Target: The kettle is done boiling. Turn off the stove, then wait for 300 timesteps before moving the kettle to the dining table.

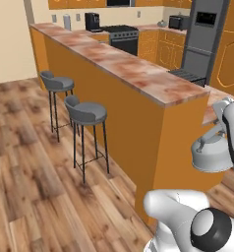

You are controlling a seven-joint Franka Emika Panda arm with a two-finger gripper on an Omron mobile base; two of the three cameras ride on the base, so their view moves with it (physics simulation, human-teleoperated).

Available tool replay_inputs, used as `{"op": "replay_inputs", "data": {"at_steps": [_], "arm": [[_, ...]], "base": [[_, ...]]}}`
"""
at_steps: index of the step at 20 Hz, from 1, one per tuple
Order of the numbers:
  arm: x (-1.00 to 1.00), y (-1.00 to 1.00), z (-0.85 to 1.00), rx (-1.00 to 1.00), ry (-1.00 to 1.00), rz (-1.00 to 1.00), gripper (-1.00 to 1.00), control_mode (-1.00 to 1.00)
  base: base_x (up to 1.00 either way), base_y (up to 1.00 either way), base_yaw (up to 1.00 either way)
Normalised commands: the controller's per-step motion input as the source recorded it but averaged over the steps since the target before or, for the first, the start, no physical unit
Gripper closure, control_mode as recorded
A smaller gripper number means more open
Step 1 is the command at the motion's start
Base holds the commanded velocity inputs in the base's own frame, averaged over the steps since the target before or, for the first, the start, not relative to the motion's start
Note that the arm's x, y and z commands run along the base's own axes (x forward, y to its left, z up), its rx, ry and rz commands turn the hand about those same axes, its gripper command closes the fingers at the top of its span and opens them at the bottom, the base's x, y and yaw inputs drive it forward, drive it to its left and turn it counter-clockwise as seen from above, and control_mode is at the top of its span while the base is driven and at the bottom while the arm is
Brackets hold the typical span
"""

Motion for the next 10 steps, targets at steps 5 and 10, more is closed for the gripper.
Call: {"op": "replay_inputs", "data": {"at_steps": [5, 10], "arm": [[0.0, 0.0, 0.0, 0.0, 0.0, 0.0, 1.0, 1.0], [0.0, 0.0, 0.0, 0.0, 0.0, 0.0, 1.0, 1.0]], "base": [[0.37, 0.0, -0.15], [0.39, 0.0, -0.15]]}}
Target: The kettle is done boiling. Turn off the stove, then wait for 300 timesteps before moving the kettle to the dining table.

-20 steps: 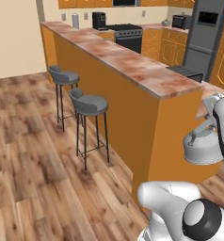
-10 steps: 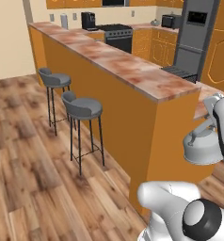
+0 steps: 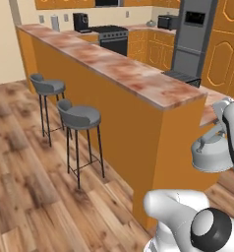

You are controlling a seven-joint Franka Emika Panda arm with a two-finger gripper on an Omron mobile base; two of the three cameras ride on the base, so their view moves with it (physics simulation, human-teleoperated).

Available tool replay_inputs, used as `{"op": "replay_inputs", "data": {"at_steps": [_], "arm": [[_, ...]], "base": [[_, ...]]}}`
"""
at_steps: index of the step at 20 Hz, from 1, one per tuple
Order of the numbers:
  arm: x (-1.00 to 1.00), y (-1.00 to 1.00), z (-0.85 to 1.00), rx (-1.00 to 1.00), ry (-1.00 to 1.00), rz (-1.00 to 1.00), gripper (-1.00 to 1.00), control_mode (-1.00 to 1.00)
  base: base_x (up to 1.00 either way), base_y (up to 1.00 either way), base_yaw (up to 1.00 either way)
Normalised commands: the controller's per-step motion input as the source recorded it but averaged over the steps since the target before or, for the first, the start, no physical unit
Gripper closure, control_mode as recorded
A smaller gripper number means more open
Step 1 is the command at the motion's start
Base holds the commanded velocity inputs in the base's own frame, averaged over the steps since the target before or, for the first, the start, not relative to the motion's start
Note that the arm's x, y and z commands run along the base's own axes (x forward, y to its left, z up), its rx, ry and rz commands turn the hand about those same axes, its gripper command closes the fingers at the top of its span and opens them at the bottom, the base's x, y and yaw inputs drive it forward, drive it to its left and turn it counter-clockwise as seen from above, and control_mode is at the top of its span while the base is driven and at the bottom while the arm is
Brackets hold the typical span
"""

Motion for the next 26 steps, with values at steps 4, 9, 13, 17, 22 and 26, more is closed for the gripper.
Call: {"op": "replay_inputs", "data": {"at_steps": [4, 9, 13, 17, 22, 26], "arm": [[0.0, 0.0, 0.0, 0.0, 0.0, 0.0, 1.0, 1.0], [0.0, 0.0, 0.0, 0.0, 0.0, 0.0, 1.0, 1.0], [0.0, 0.0, 0.0, 0.0, 0.0, 0.0, 1.0, 1.0], [0.0, 0.0, 0.0, 0.0, 0.0, 0.0, 1.0, 1.0], [0.0, 0.0, 0.0, 0.0, 0.0, 0.0, 1.0, 1.0], [0.0, 0.0, 0.0, 0.0, 0.0, 0.0, 1.0, 1.0]], "base": [[0.38, 0.0, -0.15], [0.36, 0.0, -0.15], [0.26, 0.01, -0.14], [0.23, 0.07, -0.12], [0.24, 0.18, -0.11], [0.27, 0.31, -0.1]]}}
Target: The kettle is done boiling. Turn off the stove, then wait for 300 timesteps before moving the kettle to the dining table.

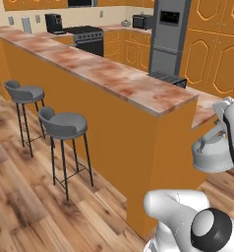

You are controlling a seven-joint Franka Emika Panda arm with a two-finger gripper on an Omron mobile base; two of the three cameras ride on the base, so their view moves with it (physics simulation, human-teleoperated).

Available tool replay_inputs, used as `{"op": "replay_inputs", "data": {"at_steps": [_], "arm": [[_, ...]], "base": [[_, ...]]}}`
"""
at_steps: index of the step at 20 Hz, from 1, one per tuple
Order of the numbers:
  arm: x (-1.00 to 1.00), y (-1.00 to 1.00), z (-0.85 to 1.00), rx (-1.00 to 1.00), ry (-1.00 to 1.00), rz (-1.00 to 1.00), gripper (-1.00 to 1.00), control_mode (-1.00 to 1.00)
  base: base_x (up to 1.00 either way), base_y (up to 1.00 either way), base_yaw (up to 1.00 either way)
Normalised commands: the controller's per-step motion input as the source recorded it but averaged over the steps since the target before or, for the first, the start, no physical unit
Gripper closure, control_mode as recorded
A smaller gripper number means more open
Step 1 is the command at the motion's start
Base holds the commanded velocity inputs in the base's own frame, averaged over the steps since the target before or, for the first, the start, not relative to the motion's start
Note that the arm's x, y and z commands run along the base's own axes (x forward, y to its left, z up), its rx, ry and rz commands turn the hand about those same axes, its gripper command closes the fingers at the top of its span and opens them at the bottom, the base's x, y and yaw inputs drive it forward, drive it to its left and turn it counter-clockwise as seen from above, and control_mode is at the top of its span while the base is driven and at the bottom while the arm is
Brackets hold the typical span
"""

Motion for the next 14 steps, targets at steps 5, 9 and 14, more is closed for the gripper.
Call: {"op": "replay_inputs", "data": {"at_steps": [5, 9, 14], "arm": [[0.0, 0.0, 0.0, 0.0, 0.0, 0.0, 1.0, 1.0], [0.0, 0.0, 0.0, 0.0, 0.0, 0.0, 1.0, 1.0], [0.0, 0.0, 0.0, 0.0, 0.0, 0.0, 1.0, 1.0]], "base": [[0.31, 0.34, -0.1], [0.32, 0.29, -0.09], [0.28, 0.24, -0.09]]}}
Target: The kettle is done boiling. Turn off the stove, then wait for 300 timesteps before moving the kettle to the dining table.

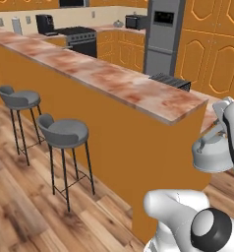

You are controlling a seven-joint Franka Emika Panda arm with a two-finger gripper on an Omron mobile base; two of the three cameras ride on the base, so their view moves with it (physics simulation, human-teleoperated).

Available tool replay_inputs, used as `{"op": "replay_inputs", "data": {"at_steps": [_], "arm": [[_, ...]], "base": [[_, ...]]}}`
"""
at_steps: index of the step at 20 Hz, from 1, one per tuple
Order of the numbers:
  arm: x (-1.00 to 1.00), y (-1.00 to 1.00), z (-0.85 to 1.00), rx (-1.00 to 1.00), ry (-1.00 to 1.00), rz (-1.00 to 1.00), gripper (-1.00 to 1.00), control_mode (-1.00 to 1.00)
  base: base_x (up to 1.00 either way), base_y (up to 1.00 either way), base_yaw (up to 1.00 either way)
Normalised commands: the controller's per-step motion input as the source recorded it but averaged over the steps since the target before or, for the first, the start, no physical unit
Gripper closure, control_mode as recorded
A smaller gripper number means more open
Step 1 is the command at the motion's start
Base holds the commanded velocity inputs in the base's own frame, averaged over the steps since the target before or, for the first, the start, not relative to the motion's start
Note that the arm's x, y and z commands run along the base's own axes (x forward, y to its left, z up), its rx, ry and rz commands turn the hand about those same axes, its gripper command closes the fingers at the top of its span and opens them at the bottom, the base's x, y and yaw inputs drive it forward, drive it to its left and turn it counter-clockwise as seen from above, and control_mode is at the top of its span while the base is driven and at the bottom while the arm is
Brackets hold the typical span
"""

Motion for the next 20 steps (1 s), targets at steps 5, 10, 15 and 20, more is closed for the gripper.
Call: {"op": "replay_inputs", "data": {"at_steps": [5, 10, 15, 20], "arm": [[0.0, 0.0, 0.0, 0.0, 0.0, 0.0, 1.0, 1.0], [0.0, 0.0, 0.0, 0.0, 0.0, 0.0, 1.0, 1.0], [0.0, 0.0, 0.0, 0.0, 0.0, 0.0, 1.0, 1.0], [0.0, 0.0, 0.0, 0.0, 0.0, 0.0, 1.0, 1.0]], "base": [[0.2, 0.13, -0.07], [0.2, 0.13, -0.07], [0.2, 0.19, -0.07], [0.03, 0.08, -0.02]]}}
